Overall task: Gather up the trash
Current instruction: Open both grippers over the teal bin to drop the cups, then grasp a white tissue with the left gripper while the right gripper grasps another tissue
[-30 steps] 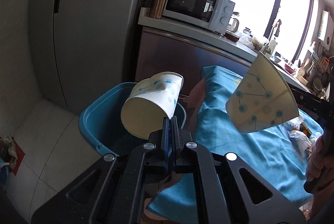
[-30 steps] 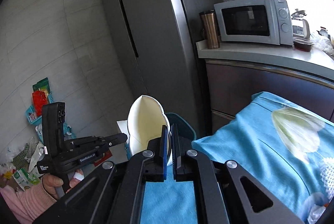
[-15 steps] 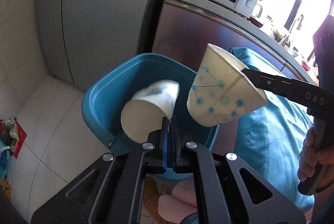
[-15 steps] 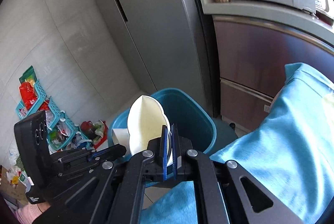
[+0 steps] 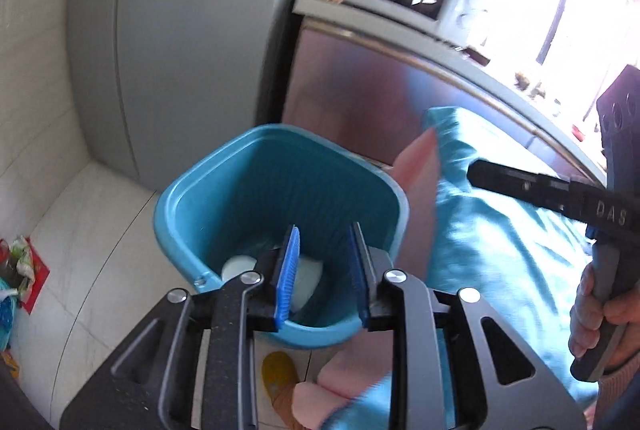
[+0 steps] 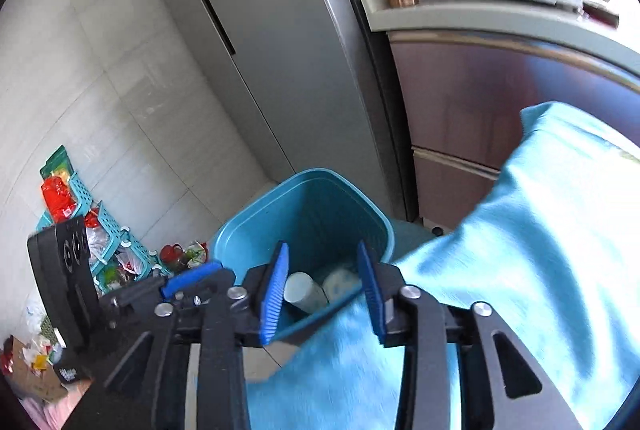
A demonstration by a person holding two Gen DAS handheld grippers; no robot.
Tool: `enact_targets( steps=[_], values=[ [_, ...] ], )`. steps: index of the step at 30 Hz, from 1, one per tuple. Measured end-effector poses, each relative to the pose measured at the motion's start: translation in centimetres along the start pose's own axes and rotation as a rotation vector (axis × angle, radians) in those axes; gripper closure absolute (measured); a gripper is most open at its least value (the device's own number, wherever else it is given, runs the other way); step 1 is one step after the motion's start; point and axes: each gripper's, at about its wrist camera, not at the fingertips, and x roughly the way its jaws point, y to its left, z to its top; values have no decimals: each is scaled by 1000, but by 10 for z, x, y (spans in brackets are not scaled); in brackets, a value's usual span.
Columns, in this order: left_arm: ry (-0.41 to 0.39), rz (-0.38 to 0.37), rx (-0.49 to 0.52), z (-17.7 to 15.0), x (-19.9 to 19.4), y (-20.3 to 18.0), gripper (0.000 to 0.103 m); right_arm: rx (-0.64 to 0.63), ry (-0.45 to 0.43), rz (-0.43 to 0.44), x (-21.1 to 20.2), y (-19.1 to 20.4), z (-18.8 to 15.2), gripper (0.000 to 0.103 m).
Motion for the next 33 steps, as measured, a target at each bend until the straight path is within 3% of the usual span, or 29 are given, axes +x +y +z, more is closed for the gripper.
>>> enact_targets(
  steps=[6, 11, 21, 28, 33],
  values=[
    [-53, -117, 85, -1, -25, -48, 61, -42, -75, -18, -67, -5, -28, 51],
    [-38, -246, 159, -6, -32, -102, 56, -17, -145, -85, -130, -23, -56, 50],
    [84, -493, 338, -44, -19, -239, 49, 131, -259, -381, -249, -83, -132, 47],
    [169, -581, 409, -69, -6, -311, 41, 264, -270, -574, -294, -140, -167, 45],
    [223, -587, 430, -77, 9, -345, 33, 323, -252, -635, -308, -166, -186, 39]
  ],
)
